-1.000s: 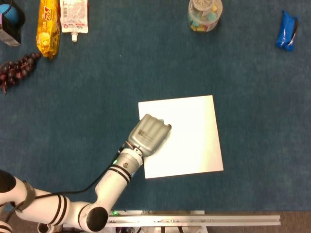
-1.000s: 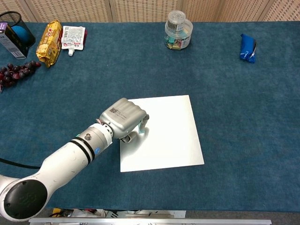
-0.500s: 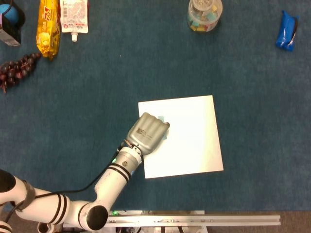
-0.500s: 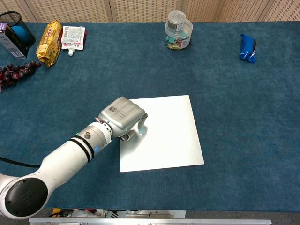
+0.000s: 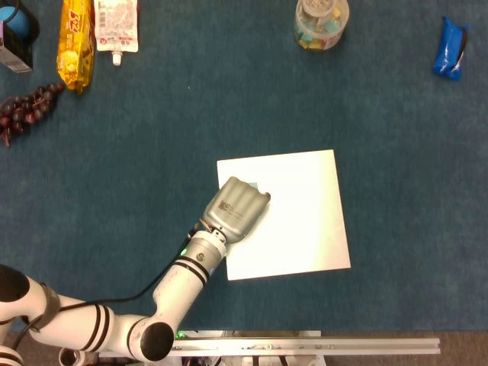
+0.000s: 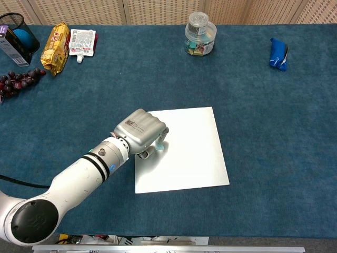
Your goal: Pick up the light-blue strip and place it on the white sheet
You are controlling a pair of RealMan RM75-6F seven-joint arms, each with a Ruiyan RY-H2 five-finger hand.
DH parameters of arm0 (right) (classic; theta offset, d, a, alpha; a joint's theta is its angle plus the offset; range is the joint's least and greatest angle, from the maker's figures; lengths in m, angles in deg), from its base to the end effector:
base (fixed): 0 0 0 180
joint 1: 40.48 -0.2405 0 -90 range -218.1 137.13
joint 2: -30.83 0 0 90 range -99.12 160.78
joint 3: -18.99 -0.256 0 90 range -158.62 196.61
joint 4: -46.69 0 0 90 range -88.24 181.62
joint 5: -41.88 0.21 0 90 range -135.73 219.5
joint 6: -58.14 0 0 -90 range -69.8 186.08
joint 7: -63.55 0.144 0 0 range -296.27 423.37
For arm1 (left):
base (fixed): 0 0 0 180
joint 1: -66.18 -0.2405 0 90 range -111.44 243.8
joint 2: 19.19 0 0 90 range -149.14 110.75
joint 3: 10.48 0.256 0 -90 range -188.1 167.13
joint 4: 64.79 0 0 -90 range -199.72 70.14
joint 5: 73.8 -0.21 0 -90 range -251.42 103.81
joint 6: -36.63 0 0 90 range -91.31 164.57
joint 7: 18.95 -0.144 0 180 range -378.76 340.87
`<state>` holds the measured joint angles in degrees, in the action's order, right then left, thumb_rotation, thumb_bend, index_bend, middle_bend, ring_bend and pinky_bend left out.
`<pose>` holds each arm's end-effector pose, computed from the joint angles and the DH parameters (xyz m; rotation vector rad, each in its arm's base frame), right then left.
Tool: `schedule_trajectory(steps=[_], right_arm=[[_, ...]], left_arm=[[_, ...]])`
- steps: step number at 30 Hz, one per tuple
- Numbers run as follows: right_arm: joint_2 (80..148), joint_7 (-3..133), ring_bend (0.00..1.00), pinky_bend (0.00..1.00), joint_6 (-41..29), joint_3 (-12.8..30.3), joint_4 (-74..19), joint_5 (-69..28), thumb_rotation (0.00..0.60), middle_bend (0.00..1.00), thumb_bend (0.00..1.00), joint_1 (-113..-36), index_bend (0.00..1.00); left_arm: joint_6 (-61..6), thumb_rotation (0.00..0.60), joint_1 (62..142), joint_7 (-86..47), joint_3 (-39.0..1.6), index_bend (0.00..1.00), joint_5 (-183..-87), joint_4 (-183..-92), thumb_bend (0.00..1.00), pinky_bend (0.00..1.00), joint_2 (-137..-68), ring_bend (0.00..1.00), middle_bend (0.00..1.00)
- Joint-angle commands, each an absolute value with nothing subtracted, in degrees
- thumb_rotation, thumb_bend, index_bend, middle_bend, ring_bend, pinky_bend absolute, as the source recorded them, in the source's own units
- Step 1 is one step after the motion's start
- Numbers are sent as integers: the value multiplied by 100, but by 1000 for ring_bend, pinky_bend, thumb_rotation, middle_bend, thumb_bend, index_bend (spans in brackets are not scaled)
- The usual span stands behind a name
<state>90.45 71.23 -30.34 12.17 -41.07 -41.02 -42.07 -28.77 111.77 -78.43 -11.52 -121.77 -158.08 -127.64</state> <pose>-0.3370 -0.1765 0.2154 1.2373 -0.8290 0.9145 -0.0843 0.2322 -0.1220 -2.1698 -0.7305 -0.6217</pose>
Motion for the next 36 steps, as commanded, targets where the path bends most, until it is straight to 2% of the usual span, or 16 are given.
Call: schedule_trajectory(steps=[1,27,36], right_arm=[[9046,7126,692,694,-3035,1216,-4102,-4099,600,596,231,-4204,513],[9041,7177,692,694,-3038,1220,-4066,-4086,600,596,230,-4161,513],[9039,7194,695,694,-3066,1198,-4065,-4093,600,596,231,-4159,513]], left_arm=[[-2872,600,11187,-7876,-1144,448,-12148,-15788,378,1000,-12777,1000,895],[-2946,600,11243,-7956,-1197,444,-12106,-15770,378,1000,-12903,1000,893],[-3042,600,11225,-7960,-1217,443,-12121,-15896,378,1000,-12751,1000,893]])
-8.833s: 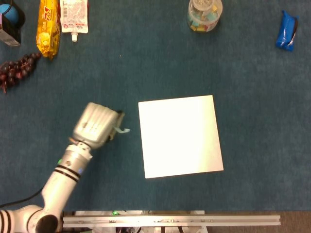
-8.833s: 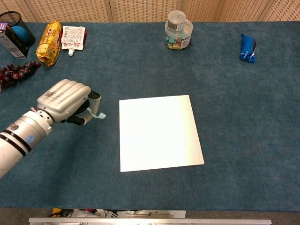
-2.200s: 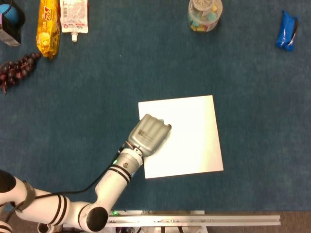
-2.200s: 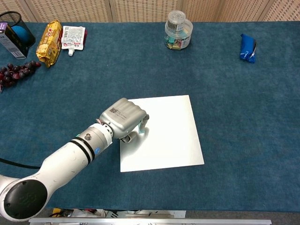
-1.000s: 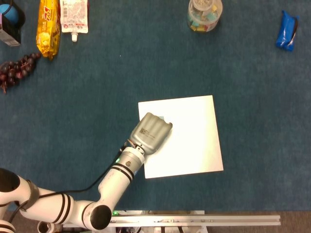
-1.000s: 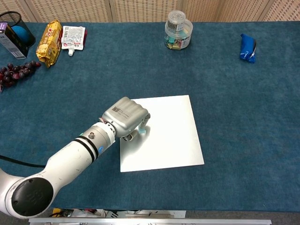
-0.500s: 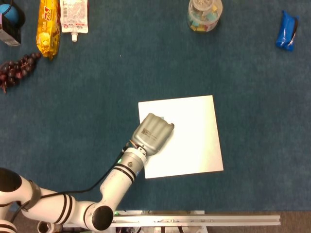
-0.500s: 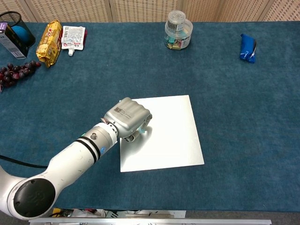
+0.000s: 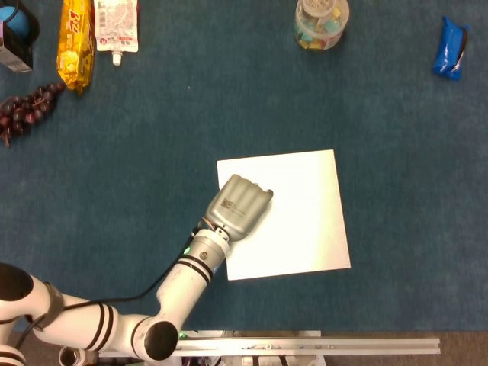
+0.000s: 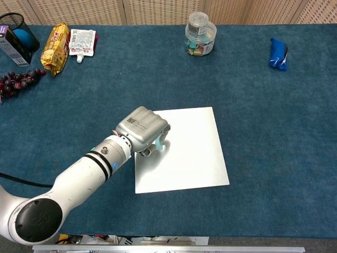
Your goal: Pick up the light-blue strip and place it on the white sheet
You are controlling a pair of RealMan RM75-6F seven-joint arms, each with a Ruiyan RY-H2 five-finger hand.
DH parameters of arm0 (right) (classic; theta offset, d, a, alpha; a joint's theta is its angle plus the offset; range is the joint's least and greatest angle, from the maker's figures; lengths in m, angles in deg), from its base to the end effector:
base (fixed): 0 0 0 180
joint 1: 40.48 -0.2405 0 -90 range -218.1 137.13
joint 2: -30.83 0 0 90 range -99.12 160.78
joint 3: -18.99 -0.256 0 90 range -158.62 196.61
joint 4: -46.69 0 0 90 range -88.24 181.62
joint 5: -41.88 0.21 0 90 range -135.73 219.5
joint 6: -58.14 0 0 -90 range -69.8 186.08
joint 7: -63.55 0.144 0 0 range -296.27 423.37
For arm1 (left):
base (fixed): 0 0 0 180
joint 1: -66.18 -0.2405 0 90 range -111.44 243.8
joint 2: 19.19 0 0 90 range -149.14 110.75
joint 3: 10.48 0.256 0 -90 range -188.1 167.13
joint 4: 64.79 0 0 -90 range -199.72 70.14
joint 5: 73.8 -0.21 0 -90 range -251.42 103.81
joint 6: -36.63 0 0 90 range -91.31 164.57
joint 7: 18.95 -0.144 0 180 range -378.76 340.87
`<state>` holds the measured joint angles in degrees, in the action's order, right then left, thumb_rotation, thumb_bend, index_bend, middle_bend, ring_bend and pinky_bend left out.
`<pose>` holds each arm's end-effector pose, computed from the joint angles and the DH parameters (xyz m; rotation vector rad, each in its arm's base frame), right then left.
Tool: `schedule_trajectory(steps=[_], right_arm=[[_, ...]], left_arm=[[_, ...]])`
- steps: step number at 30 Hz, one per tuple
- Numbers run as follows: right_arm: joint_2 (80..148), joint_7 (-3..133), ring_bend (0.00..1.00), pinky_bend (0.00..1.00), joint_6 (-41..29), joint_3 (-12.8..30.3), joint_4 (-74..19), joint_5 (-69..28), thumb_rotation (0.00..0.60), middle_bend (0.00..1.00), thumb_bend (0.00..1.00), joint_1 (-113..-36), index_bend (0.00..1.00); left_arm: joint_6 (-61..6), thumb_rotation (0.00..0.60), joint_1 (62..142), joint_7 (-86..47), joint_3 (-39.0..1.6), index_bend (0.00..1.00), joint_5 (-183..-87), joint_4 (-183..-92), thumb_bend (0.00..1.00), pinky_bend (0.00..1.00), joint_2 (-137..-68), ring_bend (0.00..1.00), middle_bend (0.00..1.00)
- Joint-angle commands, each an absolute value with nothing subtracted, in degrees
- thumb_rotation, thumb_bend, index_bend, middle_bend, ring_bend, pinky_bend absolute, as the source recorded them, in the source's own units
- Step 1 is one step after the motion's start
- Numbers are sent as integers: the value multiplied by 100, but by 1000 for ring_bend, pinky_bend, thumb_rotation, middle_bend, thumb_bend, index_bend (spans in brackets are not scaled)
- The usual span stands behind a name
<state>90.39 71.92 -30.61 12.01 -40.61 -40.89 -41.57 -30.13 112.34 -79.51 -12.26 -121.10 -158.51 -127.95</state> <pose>-0.3396 -0.1740 0.2180 1.2258 -0.8295 0.9145 -0.0792 0.2350 -0.1197 -2.1489 -0.7212 -0.6273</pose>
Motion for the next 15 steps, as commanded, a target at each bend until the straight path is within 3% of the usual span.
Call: schedule_trajectory(steps=[1,10,15], right_arm=[[9040,7194,695,694,-3068,1196,-4067,-4096,600,596,231,-4160,513],[9068,7160,695,694,-3016,1209,-4090,-4130,600,596,231,-4196,513],[9083,7076,695,694,-2938,1225,-4127,-4121,600,596,231,-4230,513]], left_arm=[[-3066,600,11213,-7948,-1216,443,-12137,-15946,378,1000,-12710,1000,893],[-3505,600,10855,-7291,-1077,442,-12841,-16720,378,1000,-11803,994,881],[-3809,600,10470,-6429,-1005,435,-13385,-16996,378,1000,-11065,927,828]])
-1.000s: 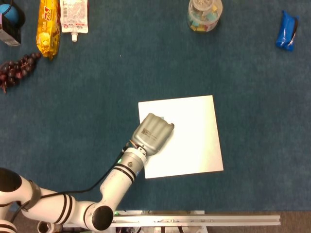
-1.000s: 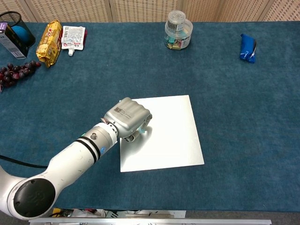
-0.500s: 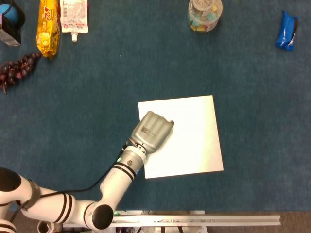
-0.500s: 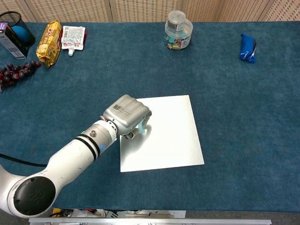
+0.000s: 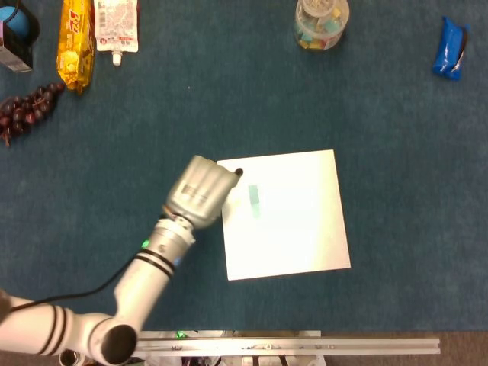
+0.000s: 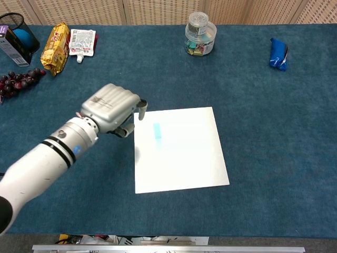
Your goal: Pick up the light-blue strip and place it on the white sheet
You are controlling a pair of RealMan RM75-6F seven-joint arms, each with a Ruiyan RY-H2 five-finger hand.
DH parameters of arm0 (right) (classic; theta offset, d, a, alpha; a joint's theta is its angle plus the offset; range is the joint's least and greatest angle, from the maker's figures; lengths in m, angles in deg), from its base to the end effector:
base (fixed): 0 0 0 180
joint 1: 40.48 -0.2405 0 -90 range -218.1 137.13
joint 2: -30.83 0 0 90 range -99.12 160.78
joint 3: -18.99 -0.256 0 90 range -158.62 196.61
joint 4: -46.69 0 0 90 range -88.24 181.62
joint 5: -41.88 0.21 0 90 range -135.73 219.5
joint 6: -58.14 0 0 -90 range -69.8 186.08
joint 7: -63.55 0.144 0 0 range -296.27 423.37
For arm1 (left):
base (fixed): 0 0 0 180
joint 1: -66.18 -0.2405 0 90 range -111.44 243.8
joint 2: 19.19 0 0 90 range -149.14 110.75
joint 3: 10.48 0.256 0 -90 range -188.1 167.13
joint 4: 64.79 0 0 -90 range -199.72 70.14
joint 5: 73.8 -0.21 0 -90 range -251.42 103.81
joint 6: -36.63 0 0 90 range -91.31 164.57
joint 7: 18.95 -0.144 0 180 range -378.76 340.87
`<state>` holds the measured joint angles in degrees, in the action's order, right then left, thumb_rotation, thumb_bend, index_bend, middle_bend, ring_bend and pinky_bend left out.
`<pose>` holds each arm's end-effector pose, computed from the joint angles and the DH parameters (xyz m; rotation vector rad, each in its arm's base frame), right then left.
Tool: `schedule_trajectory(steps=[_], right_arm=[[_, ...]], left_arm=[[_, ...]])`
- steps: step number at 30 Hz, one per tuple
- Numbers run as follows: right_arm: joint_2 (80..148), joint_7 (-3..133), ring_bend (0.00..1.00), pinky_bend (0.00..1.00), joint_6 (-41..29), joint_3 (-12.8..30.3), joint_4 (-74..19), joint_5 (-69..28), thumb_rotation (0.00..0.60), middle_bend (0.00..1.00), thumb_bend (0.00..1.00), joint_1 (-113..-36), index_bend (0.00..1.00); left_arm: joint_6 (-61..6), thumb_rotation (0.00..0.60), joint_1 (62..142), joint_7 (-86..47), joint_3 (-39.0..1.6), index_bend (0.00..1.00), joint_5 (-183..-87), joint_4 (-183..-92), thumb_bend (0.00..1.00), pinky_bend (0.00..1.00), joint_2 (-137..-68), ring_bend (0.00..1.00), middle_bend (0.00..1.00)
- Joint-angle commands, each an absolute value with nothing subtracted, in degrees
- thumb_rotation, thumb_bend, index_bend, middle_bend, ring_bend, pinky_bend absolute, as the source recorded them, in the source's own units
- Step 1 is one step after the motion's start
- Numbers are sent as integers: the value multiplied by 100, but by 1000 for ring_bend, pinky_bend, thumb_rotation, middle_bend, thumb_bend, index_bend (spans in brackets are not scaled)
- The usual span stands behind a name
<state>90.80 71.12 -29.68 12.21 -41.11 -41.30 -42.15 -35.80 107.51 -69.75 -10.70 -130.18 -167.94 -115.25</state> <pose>-0.3368 -0.1771 0.2114 1.2463 -0.8411 0.9132 -0.1063 0.2471 -0.0505 -1.9903 -0.7761 -0.7672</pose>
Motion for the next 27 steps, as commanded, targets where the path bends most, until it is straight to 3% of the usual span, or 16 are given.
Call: schedule_trajectory(steps=[1,8,16,20,27], right_arm=[[9084,7052,695,694,-2922,1227,-4137,-4118,600,596,231,-4238,513],[9086,6826,654,694,-2760,1233,-4281,-4085,600,594,230,-4331,513],[9109,6460,516,589,-2575,1207,-4473,-3973,600,543,192,-4451,513],[9186,6340,454,530,-2614,1190,-4498,-3933,600,495,190,-4454,513],[9312,6191,449,526,-2612,1202,-4489,-3921,600,489,190,-4480,513]], left_arm=[[-3856,600,10398,-6239,-999,429,-13486,-17008,378,1000,-10944,899,807],[-4346,600,9786,-4772,-939,377,-14242,-16780,378,893,-10228,688,654],[-4999,600,9013,-3114,-838,269,-14854,-15925,377,552,-9702,386,403],[-5443,600,8563,-2490,-752,267,-15185,-15387,377,485,-9670,349,361],[-6049,600,7934,-1811,-743,267,-15488,-14661,377,442,-9791,332,341]])
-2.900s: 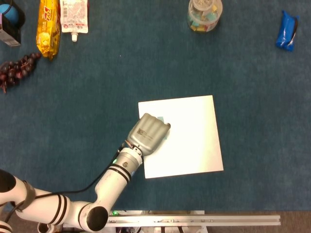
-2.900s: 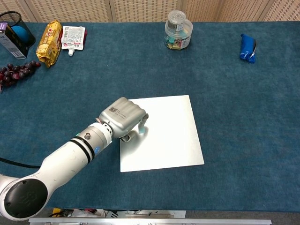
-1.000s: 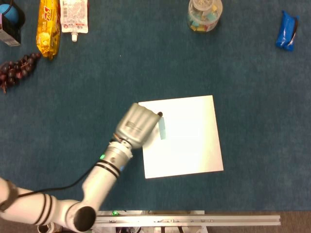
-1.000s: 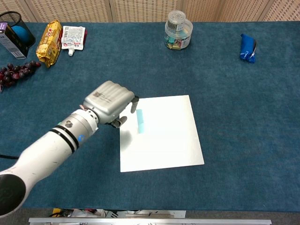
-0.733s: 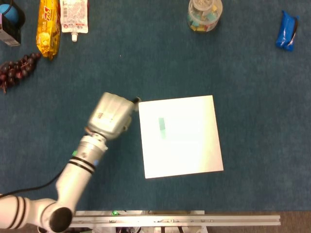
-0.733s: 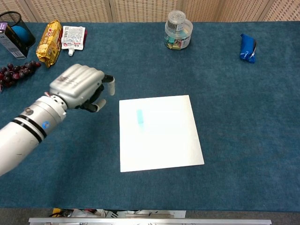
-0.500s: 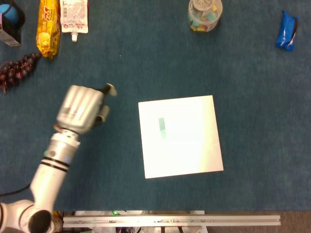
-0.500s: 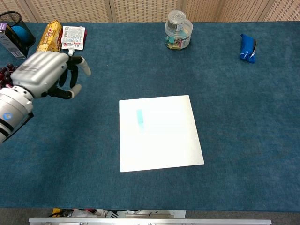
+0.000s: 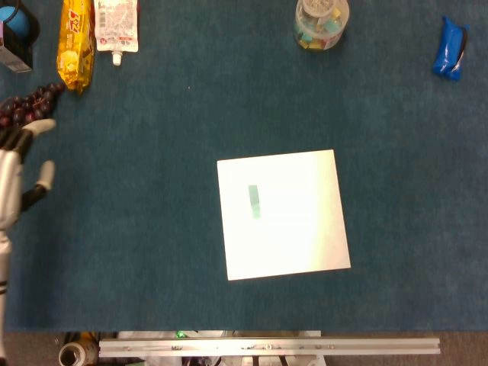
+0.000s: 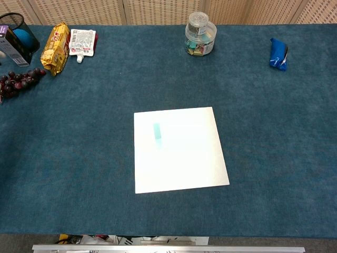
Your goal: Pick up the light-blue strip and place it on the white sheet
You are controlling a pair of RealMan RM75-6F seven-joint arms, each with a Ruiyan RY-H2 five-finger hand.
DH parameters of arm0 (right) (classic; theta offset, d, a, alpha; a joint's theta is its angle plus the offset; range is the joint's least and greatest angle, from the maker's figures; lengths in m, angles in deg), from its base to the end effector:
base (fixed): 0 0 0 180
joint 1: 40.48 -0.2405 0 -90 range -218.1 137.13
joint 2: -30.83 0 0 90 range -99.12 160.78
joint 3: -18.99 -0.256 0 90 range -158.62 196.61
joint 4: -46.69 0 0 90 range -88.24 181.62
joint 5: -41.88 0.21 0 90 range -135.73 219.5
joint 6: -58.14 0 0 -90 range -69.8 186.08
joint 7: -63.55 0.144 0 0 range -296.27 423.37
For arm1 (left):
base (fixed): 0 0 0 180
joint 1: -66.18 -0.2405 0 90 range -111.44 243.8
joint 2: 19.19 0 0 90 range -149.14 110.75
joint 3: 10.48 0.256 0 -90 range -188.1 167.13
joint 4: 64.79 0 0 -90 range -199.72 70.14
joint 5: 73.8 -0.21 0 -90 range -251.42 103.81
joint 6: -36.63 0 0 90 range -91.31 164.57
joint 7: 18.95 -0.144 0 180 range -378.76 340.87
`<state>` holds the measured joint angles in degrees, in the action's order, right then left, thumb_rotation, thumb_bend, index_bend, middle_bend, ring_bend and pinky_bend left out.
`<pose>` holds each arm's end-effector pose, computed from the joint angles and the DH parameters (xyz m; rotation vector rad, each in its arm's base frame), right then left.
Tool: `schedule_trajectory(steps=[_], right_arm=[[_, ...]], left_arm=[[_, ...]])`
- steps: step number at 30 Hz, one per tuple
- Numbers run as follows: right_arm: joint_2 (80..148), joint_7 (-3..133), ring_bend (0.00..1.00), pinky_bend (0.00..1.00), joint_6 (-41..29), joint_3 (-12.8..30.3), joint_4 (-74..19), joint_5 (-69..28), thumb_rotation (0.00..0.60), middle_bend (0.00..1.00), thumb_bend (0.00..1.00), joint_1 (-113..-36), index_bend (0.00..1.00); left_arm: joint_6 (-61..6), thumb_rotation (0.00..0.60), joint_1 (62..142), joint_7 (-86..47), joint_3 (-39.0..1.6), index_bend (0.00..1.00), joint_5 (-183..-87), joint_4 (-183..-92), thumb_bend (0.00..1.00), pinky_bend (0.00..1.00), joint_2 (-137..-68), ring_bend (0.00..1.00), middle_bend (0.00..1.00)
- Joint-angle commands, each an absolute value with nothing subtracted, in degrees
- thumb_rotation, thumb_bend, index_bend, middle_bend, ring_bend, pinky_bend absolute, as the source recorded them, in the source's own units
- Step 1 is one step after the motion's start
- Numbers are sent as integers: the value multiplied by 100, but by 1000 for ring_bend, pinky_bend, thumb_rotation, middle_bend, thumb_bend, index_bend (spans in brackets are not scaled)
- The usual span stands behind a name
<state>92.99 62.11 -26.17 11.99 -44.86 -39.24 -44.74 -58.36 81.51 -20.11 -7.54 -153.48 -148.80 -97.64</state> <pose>-0.3233 -0.1925 0.1855 1.2915 -0.8471 0.8491 -0.2896 0.2152 0.1044 -1.3376 -0.8449 -1.0800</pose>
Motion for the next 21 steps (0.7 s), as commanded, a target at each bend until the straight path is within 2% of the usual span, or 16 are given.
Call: schedule_trajectory(steps=[1,10,21], right_arm=[[9315,6177,449,526,-2604,1203,-4494,-3915,600,489,191,-4483,513],[9347,6156,449,526,-2561,1216,-4488,-3868,600,489,191,-4493,513],[9347,6219,449,526,-2463,1280,-4479,-3859,600,489,190,-4499,513]], left_arm=[[-6112,600,7868,-1769,-751,267,-15515,-14614,377,438,-9790,332,341],[-6483,600,7363,-1653,-848,267,-15668,-14574,377,434,-9712,332,339],[-6285,600,7190,-1919,-974,267,-15771,-14780,377,429,-9566,332,338]])
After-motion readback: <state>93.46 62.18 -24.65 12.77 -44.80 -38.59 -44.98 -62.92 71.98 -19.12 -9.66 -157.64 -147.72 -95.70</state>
